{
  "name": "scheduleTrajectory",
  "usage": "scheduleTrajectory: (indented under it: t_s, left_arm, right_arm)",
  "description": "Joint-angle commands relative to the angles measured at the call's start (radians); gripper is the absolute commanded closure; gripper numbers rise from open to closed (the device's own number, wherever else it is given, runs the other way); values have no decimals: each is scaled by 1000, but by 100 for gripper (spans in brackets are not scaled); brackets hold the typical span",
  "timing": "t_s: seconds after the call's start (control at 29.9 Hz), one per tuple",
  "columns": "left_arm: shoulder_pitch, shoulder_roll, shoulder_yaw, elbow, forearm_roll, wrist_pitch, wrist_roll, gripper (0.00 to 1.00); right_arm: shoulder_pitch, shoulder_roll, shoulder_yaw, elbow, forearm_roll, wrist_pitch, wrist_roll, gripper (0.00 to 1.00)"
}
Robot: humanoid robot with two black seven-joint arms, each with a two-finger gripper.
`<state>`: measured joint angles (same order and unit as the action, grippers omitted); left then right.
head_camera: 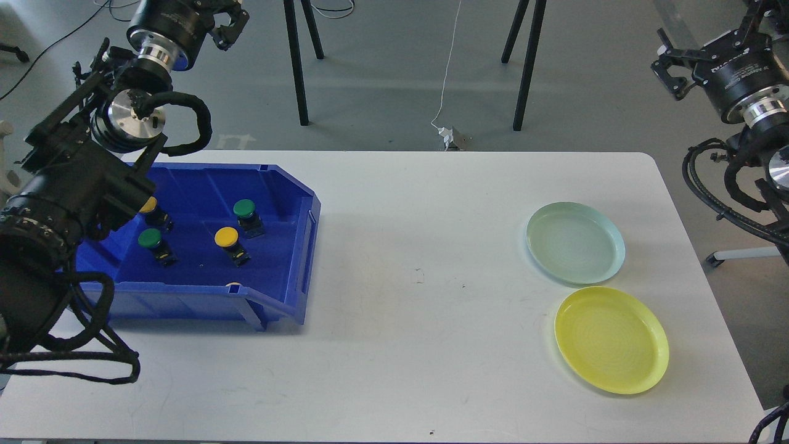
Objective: Pass button and place on color plate
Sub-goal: 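Move the left gripper over the blue bin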
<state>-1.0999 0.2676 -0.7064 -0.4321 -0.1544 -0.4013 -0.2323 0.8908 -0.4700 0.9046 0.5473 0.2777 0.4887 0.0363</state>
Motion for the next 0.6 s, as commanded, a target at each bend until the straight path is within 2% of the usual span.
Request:
scheduleTrajectory:
  t_s: [0.0, 0.2, 0.3, 0.4, 0.47, 0.57]
  left_arm:
    - [0, 1, -1, 0, -2, 7, 1, 0]
    - [9, 7, 5, -2, 6, 39, -1, 0]
    - [8, 38, 40, -40, 39, 1, -12, 0]
    - [8, 129, 108, -89, 188, -48, -48, 0]
    - [8, 185, 125, -160, 290, -45, -67, 0]
    - [11, 300, 142, -304, 404, -21, -59, 0]
  right_arm:
    - [-3, 8, -1, 2, 0, 0, 2, 0]
    - [-1, 11, -1, 0, 0, 0, 1, 0]
    - [0, 2, -3, 0, 0, 0, 0, 0]
    - [0, -2, -3, 0, -2, 0, 0, 0]
    - [-1, -6, -3, 0, -2, 0, 0, 0]
    - [-4, -10, -3, -6, -2, 0, 2, 0]
